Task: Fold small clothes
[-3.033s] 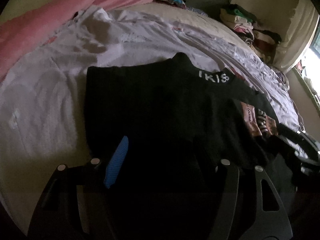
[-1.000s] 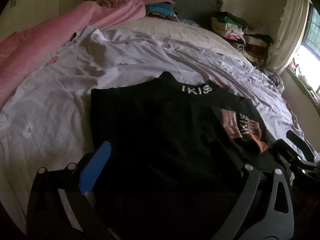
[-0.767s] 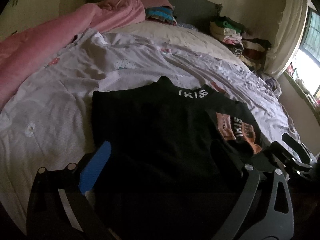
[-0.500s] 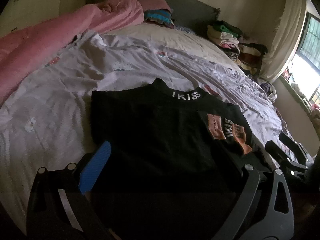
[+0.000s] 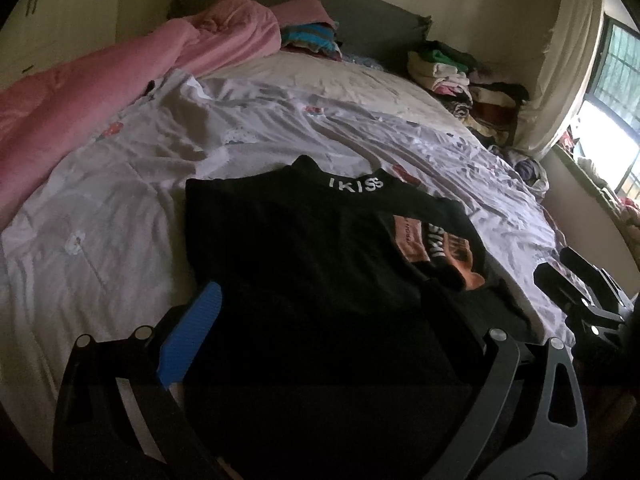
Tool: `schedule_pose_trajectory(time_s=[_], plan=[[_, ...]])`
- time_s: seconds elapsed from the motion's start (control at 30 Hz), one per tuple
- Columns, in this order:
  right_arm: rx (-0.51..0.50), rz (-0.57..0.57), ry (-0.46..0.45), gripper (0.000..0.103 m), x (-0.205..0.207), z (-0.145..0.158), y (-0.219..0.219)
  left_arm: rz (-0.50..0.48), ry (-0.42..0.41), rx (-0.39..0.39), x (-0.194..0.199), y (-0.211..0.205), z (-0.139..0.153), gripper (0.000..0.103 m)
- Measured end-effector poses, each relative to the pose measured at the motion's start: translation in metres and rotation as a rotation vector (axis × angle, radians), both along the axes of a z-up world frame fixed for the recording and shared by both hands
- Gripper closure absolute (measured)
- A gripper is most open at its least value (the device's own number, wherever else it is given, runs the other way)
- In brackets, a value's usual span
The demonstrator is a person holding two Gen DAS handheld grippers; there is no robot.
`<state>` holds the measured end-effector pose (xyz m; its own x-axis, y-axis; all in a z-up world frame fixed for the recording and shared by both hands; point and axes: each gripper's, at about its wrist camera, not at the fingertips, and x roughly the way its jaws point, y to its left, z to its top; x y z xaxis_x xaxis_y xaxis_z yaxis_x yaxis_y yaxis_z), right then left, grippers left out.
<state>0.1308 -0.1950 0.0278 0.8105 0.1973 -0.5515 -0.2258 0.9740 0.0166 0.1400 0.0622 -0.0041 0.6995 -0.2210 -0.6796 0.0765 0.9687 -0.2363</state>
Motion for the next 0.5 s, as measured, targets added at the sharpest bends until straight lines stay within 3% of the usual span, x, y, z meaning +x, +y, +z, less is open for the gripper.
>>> schedule_pose_trajectory(time_s=[0.5], plan=[[0.013,0.023,-0.015,0.004,-0.032,0.014,-0.011,0.003,-0.018,0.037,-0.035,-0.003,0.018,0.01]])
